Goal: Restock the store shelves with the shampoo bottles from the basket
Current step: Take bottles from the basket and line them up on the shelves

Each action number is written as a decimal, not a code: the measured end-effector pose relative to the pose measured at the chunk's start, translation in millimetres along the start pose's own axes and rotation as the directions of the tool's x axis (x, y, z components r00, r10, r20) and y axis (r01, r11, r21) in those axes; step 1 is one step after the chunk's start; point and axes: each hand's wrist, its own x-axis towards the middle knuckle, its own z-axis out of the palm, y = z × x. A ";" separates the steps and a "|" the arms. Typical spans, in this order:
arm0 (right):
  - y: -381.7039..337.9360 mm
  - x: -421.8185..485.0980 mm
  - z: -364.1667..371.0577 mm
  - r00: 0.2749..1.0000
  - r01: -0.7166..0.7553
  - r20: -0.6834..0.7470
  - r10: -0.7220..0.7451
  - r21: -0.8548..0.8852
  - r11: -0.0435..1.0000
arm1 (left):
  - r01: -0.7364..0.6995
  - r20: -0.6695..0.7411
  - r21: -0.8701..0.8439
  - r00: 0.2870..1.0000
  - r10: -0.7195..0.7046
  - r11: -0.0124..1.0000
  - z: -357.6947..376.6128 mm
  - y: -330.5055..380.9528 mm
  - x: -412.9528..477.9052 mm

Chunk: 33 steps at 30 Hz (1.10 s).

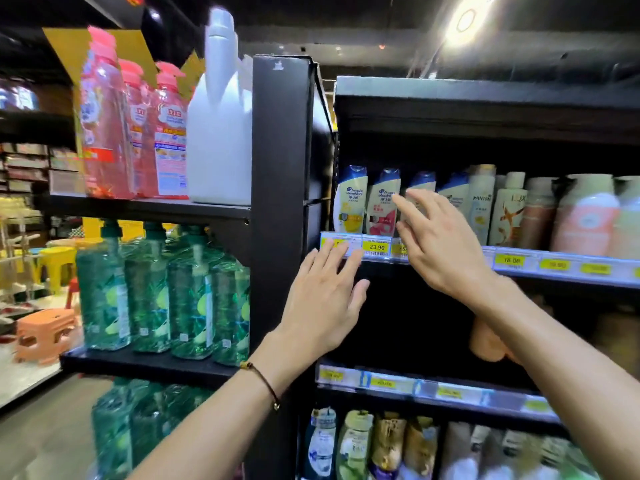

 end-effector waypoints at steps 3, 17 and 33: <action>-33.2 -44.1 -4.9 0.997 -0.078 0.026 0.078 -0.012 0.997 | 0.008 0.009 -0.073 1.000 -0.007 0.997 -3.4 -3.6 -46.8; -172.9 -248.1 7.7 0.844 -0.217 0.500 0.196 -0.016 0.976 | 0.126 0.377 0.033 0.917 -0.129 0.991 2.1 -26.0 -244.8; -291.9 -515.4 42.4 0.558 -0.379 0.828 0.057 0.194 0.905 | 0.337 0.742 0.092 0.604 -0.290 0.937 40.1 18.5 -518.7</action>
